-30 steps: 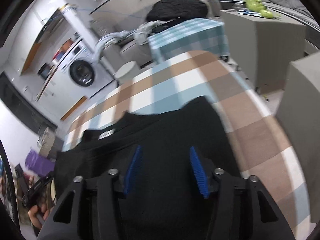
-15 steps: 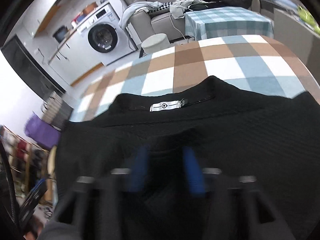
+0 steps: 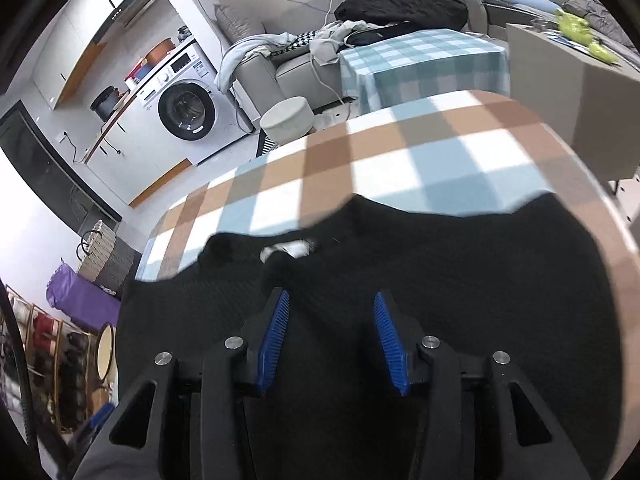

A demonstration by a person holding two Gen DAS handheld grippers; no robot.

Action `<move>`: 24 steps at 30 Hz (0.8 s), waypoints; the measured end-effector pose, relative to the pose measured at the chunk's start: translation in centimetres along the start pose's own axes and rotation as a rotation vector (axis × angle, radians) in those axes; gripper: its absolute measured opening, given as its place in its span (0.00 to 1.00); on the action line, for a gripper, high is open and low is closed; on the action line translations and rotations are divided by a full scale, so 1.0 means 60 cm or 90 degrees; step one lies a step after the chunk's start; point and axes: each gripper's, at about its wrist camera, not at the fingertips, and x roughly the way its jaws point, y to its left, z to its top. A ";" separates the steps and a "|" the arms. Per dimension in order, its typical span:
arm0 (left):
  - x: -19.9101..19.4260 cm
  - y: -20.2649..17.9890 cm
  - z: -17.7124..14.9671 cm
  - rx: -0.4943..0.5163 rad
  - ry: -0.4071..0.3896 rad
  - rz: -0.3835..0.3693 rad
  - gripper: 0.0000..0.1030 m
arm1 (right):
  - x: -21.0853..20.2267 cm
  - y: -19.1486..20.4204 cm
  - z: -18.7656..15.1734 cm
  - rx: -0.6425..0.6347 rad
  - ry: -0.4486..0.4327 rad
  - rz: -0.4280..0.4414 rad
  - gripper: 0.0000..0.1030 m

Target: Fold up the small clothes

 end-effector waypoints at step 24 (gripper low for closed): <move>-0.019 0.006 -0.026 0.002 -0.008 0.014 0.01 | -0.203 -0.216 -0.149 -0.038 -0.122 -0.034 0.05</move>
